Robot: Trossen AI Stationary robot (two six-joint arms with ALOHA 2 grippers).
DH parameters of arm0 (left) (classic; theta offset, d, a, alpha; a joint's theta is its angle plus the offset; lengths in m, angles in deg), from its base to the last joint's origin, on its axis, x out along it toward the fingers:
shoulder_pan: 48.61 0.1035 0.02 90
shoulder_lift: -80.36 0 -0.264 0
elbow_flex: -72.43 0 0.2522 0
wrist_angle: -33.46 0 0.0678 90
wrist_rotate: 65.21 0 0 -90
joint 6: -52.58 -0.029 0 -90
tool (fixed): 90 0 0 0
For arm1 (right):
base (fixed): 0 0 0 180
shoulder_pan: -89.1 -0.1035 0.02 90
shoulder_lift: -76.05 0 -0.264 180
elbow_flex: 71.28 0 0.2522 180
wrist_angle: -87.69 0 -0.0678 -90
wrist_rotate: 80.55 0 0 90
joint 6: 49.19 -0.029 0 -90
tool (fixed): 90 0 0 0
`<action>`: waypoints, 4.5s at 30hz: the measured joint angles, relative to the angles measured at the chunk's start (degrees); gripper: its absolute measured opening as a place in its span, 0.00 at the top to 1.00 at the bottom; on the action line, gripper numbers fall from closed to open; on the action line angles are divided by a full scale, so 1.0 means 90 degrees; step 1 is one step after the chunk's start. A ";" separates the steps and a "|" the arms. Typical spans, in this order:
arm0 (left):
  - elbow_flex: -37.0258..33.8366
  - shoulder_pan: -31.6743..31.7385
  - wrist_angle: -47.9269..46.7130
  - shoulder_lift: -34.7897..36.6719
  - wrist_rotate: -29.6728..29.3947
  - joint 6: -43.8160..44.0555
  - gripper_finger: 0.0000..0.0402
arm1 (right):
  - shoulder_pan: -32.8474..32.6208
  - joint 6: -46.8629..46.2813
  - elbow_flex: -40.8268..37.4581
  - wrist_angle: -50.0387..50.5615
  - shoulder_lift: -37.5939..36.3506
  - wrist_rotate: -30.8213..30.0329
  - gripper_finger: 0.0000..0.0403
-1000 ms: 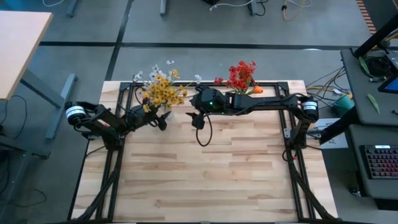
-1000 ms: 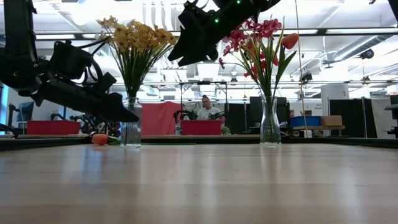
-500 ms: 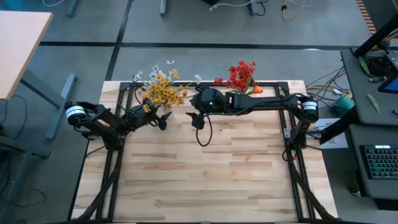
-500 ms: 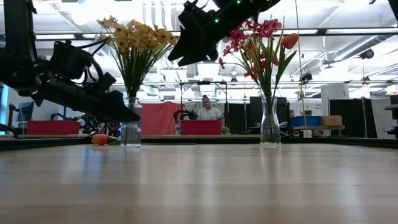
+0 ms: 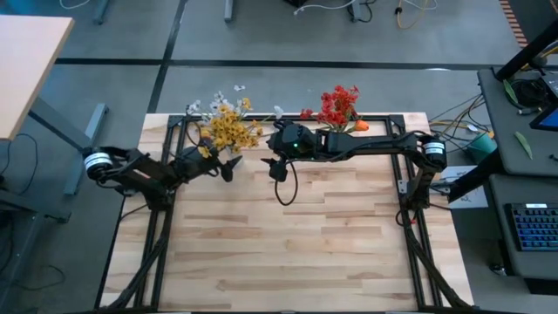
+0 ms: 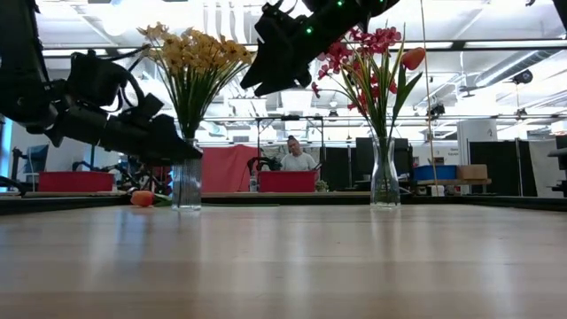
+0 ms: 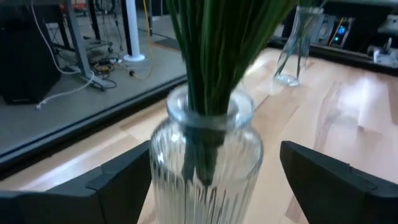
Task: Sort flowers into vase by color
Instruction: Put the orange tulip into the right transparent flower vase
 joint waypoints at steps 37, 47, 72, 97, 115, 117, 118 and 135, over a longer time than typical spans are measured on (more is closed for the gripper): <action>0.1600 -0.0168 -0.7940 0.4987 0.0012 -0.0287 0.18 | 0.0000 0.0073 0.0000 0.0006 0.0000 0.0002 0.29; 0.1598 -0.0170 -0.7934 0.6013 -0.0102 -0.0435 0.18 | 0.0000 0.0073 0.0000 0.0030 0.0002 0.0007 0.29; 0.1588 -0.0131 -0.7134 0.6813 -0.3952 -0.1068 0.18 | -0.0223 0.0338 -0.0002 0.0216 -0.0085 0.0061 0.29; 0.4380 0.1023 -0.8169 0.4464 -0.4559 -0.2593 0.32 | -0.0954 0.0440 -0.0002 0.1130 -0.0860 0.0053 0.30; 0.6745 0.1734 -1.0186 0.3530 -0.4109 -0.2683 0.32 | -0.0971 0.0318 -0.0002 0.1450 -0.0867 0.0051 0.31; 0.7074 0.1734 -1.0723 0.3330 -0.4038 -0.2573 0.32 | -0.0971 0.0332 -0.0002 0.1472 -0.0867 0.0052 0.31; 0.7226 0.1734 -1.0996 0.3230 -0.3957 -0.2463 0.32 | -0.0971 0.0340 -0.0002 0.1473 -0.0867 0.0051 0.31; 1.0536 0.2418 -1.3337 0.0057 -0.3788 -0.2023 0.45 | -0.1023 0.0331 -0.0002 0.1527 -0.0867 0.0052 0.32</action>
